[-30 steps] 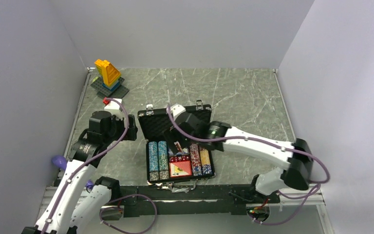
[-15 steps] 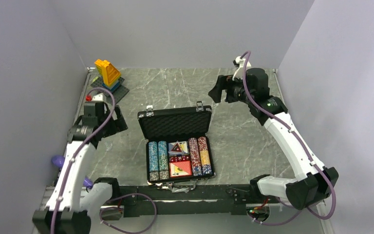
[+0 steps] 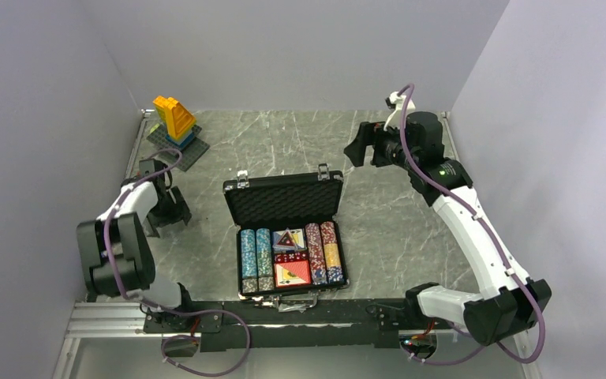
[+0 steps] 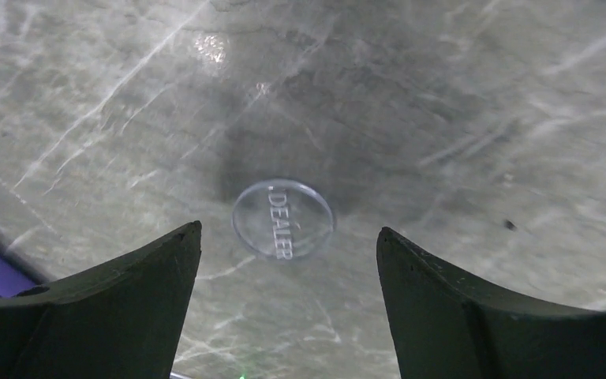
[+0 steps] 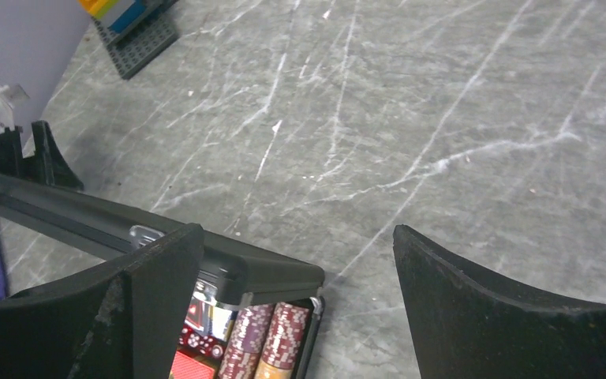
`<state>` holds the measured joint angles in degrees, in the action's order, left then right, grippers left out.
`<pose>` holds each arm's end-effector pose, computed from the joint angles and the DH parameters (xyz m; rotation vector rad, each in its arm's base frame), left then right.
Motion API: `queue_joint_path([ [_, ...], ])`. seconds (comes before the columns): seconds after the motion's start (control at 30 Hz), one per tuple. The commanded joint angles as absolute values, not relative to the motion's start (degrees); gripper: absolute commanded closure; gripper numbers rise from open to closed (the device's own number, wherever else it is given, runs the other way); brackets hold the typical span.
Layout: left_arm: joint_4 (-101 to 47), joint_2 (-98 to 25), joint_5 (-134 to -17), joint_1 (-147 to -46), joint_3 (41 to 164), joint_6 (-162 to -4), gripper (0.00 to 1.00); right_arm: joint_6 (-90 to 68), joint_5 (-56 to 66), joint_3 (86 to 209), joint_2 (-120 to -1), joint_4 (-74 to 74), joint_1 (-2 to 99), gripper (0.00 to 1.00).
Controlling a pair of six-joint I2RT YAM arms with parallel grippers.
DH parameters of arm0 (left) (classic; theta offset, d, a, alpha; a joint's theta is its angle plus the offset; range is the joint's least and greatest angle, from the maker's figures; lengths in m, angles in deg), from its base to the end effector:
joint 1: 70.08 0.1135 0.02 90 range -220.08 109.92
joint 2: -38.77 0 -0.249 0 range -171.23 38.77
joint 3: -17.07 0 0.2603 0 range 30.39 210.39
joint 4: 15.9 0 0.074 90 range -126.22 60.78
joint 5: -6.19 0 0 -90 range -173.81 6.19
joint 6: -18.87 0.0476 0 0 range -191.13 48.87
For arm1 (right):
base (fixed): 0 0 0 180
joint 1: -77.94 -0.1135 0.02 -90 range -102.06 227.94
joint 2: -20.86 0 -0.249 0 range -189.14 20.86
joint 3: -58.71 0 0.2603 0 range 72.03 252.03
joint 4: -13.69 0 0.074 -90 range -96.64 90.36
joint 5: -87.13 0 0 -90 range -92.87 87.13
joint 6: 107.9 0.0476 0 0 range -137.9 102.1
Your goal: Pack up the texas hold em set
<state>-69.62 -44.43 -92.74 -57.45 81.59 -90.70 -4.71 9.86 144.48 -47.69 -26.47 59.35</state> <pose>0.2655 0.0671 0.1620 -0.8147 2.6996 0.1934 0.2701 0.1019 0.3754 -0.2420 1.9920 0.5778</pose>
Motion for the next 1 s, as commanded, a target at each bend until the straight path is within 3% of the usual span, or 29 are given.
queue_joint_path([
  [0.0, -66.1, -49.9, -93.4, -56.2, 84.3, -87.5, 0.16, -4.6, 9.3, 143.0, -45.0, -25.1, 61.5, 0.06],
  [0.37, -64.7, -52.5, -91.3, -56.1, 82.4, -88.9, 0.29, -4.9, 9.1, 142.6, -45.0, -25.5, 62.0, 0.06],
  [0.97, -67.8, -47.7, -89.8, -55.9, 75.9, -91.4, 0.29, -5.2, 8.6, 142.3, -45.4, -25.1, 62.3, 0.06],
])
